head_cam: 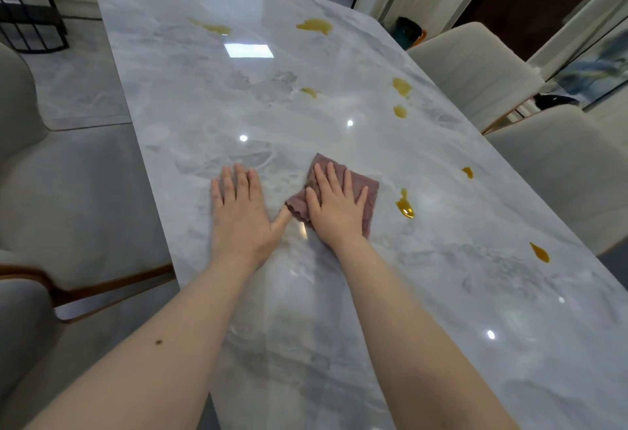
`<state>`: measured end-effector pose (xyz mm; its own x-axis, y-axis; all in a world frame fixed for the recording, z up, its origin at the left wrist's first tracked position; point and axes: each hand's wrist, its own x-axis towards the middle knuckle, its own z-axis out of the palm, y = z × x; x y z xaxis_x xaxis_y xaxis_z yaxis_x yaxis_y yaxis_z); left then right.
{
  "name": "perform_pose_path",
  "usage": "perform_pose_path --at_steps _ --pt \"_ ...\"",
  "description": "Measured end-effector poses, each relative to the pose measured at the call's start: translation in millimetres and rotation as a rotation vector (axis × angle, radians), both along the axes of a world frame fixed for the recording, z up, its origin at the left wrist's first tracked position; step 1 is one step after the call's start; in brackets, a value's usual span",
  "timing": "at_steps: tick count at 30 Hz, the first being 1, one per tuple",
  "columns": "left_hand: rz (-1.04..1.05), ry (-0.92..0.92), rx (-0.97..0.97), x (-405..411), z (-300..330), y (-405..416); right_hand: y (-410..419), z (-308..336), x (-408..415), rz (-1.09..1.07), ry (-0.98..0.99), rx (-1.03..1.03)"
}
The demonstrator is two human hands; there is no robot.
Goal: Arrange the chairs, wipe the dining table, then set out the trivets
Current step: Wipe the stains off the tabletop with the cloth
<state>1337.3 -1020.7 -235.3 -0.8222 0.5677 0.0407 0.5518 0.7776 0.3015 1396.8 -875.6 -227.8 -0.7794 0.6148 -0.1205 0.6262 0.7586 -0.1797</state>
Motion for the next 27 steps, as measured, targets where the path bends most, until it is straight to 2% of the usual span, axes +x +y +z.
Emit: perform_pose_path --at_steps 5,9,14,18,23,27 --pt "0.027 0.013 -0.008 -4 0 0 -19 6 97 0.145 0.004 0.018" --pt "0.003 0.033 -0.005 13 10 20 29 11 177 -0.024 -0.031 0.018" --pt "-0.212 0.001 0.133 76 13 83 84 6 161 -0.319 -0.046 0.000" --pt "-0.185 -0.013 0.084 103 0 110 122 5 114 -0.423 -0.046 -0.019" --pt "-0.161 0.052 0.032 103 -7 113 135 4 86 -0.152 -0.026 0.010" --pt "-0.162 0.060 -0.008 103 -6 115 101 8 129 0.202 0.033 0.023"
